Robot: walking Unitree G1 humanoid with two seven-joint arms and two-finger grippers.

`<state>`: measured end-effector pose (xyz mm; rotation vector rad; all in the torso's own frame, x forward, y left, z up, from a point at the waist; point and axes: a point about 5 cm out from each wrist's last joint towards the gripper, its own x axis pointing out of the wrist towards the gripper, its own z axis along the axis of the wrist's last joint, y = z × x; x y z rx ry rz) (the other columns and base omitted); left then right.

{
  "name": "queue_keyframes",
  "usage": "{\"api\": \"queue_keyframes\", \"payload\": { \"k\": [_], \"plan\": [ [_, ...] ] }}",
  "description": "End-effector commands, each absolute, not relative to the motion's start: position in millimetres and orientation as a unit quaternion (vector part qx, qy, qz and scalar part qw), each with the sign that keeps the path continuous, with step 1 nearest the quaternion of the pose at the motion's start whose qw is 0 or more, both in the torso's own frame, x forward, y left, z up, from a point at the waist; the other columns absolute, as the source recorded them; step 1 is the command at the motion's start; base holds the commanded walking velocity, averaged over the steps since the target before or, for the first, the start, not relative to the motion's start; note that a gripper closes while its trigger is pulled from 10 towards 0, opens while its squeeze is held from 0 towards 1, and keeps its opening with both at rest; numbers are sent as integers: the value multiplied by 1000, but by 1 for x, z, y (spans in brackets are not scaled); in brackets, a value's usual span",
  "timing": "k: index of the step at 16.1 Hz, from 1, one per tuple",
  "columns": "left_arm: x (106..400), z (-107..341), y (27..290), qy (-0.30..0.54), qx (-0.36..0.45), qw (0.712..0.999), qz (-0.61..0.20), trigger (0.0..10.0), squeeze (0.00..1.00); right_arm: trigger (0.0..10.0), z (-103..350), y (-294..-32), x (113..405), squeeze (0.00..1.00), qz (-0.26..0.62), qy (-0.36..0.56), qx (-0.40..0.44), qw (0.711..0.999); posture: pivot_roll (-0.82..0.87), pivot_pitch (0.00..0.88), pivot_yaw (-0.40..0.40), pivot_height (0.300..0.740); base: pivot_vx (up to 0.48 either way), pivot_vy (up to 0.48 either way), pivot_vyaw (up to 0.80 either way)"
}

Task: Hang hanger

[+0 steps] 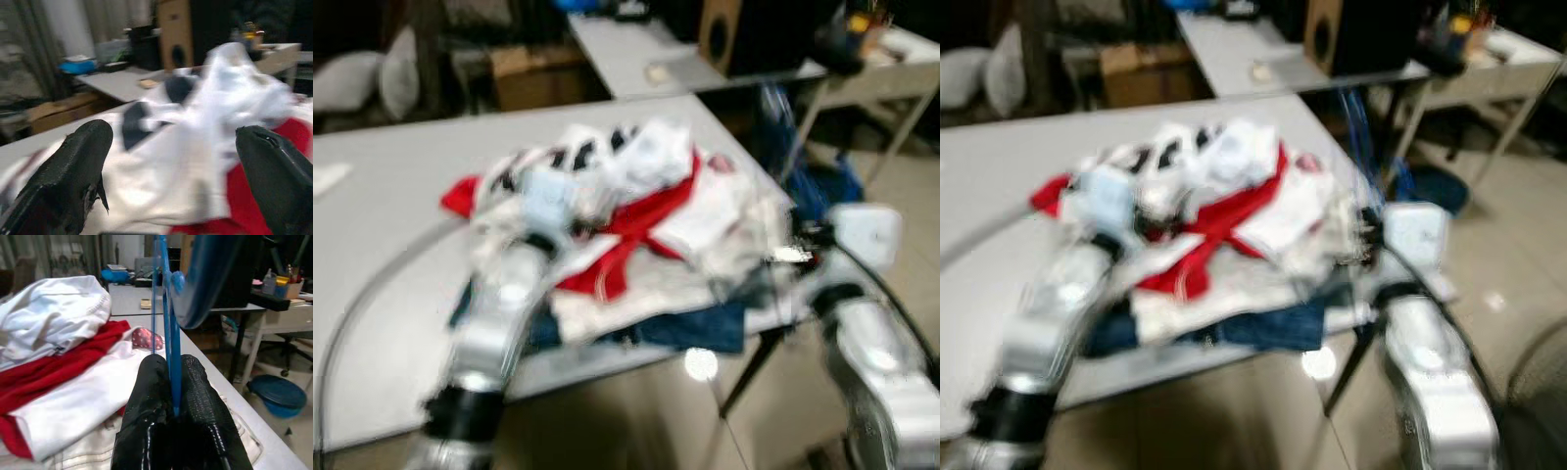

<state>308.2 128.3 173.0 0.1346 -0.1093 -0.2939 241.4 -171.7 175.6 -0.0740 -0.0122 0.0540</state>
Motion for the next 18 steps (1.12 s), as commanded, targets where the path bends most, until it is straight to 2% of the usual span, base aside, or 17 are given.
{"api": "queue_keyframes", "payload": {
  "k": [1,3,4,8,9,11,12,13,14,15,16,17,18],
  "plan": [
    [306,174,115,-55,58,982,-172,10000,890,10000,179,-185,240,0,-1,-10,-53,999,-99,0,0,740,0,0,0],
    [305,169,110,-55,47,975,-212,10000,918,10000,178,-184,240,0,-4,-12,-55,998,-111,0,5,740,0,0,0],
    [303,167,107,-55,43,971,-230,10000,1000,10000,179,-181,239,0,-3,-14,-57,998,-127,0,13,740,0,0,0],
    [310,148,118,-14,109,977,-183,10000,1000,10000,174,-180,239,0,5,-7,-59,998,-126,0,24,740,0,0,0],
    [316,141,115,-8,103,978,-179,10000,0,10000,174,-185,243,0,6,-6,-69,998,-126,0,22,740,0,0,0],
    [320,134,113,-5,124,975,-184,10000,0,10000,173,-186,243,0,5,-5,-72,997,-123,0,25,740,0,0,0],
    [326,137,112,-12,129,975,-179,8275,0,10000,173,-186,243,0,13,-1,-75,997,-128,0,28,740,0,0,0],
    [331,141,111,-22,134,975,-176,5804,0,10000,166,-184,241,0,41,22,-81,996,-121,0,22,740,0,0,0],
    [334,142,111,-26,140,974,-174,5804,0,10000,162,-183,241,0,54,33,-85,994,-119,0,21,740,0,0,0],
    [337,144,111,-30,143,975,-170,7137,0,10000,159,-182,240,0,64,44,-88,993,-116,0,16,740,0,0,0],
    [339,145,112,-34,143,975,-167,7373,0,10000,157,-181,240,0,70,51,-95,992,-116,0,15,740,0,0,0],
    [344,150,111,-44,137,976,-166,5176,0,10000,153,-181,240,0,69,61,-97,991,-118,0,20,740,0,0,0],
    [346,152,110,-48,137,975,-168,3765,0,10000,152,-181,241,0,66,64,-98,991,-118,0,23,740,0,0,0]
  ]
}}
